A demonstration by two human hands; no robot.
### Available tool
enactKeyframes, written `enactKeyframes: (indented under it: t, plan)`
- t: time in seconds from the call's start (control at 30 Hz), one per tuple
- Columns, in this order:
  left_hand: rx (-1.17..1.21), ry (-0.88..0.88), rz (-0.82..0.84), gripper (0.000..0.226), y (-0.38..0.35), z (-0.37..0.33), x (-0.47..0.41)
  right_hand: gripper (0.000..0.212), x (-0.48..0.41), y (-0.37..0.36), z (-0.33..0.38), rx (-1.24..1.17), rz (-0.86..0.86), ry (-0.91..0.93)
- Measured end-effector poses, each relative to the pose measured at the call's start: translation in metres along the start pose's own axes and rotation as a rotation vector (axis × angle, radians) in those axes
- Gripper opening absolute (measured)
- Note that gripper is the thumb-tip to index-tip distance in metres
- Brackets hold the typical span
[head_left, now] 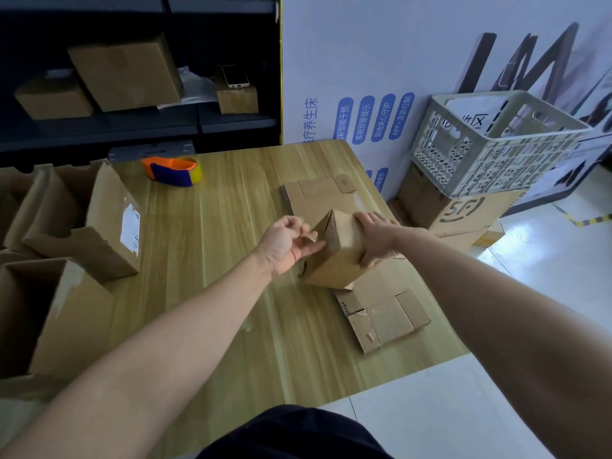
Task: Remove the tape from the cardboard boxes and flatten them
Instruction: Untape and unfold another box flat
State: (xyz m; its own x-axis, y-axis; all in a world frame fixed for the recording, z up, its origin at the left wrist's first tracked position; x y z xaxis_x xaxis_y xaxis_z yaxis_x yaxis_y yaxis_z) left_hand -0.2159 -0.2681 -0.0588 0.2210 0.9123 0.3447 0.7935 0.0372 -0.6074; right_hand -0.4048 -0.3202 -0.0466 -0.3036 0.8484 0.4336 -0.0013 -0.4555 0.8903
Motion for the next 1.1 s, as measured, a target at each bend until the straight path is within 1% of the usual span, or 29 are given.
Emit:
enactKeyframes:
  t: [0.13, 0.2, 0.23, 0.33, 0.4, 0.47, 0.53, 0.6, 0.73, 0.87, 0.93, 1.03, 1.1]
  plan:
    - [0.06, -0.042, -0.041, 0.03, -0.016, -0.022, -0.003, 0.127, 0.0, 0.014, 0.034, -0.336, -0.052, 0.134]
    - [0.05, -0.056, -0.073, 0.029, -0.017, -0.028, -0.003, 0.125, 0.0, 0.017, 0.047, -0.49, -0.095, 0.165]
    - [0.025, -0.061, -0.093, 0.028, -0.015, -0.031, -0.003, 0.122, 0.0, 0.016, 0.051, -0.516, -0.099, 0.176]
    - [-0.081, -0.059, -0.176, 0.024, -0.002, -0.036, -0.001, 0.114, 0.0, -0.001, 0.056, -0.38, -0.038, 0.16]
    - [-0.133, -0.047, -0.234, 0.024, 0.011, -0.036, 0.001, 0.118, -0.002, -0.019, 0.059, -0.299, 0.023, 0.128]
    - [-0.199, -0.03, -0.284, 0.025, 0.024, -0.034, 0.003, 0.126, -0.005, -0.034, 0.066, -0.231, 0.042, 0.115]
    - [-0.227, -0.01, -0.31, 0.023, 0.034, -0.031, 0.005, 0.129, -0.008, -0.041, 0.073, -0.168, 0.002, 0.126]
    - [-0.297, -0.001, -0.33, 0.023, 0.043, -0.032, 0.007, 0.128, -0.012, -0.042, 0.079, -0.117, -0.047, 0.147]
    - [-0.594, -0.027, -0.432, 0.021, 0.066, -0.038, 0.01, 0.122, -0.02, -0.035, 0.094, 0.003, -0.057, 0.172]
    - [-0.856, -0.113, -0.57, 0.018, 0.093, -0.045, 0.016, 0.115, -0.031, -0.028, 0.109, 0.153, -0.092, 0.136]
    - [-0.952, -0.115, -0.598, 0.025, 0.105, -0.046, 0.02, 0.113, -0.037, -0.028, 0.115, 0.186, -0.085, 0.131]
    - [-1.081, -0.091, -0.6, 0.014, 0.119, -0.044, 0.022, 0.118, -0.046, -0.031, 0.124, 0.146, -0.04, 0.155]
    - [-1.157, -0.099, -0.584, 0.017, 0.121, -0.044, 0.023, 0.119, -0.05, -0.033, 0.13, 0.15, -0.019, 0.168]
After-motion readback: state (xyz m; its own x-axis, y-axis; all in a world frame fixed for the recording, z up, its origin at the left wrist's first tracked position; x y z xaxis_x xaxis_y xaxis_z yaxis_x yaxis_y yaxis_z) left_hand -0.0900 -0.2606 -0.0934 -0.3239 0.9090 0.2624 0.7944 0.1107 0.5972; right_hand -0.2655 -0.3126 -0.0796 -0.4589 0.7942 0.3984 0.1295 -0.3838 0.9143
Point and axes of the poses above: each hand's wrist, its own x-axis away from the middle knuckle, its own y-axis out of the back of the hand, z = x × y, the point moved 4 cm from there along -x, towards the middle knuckle, and after that the axes turned 3 degrees about -x, right-handed, at the moved point
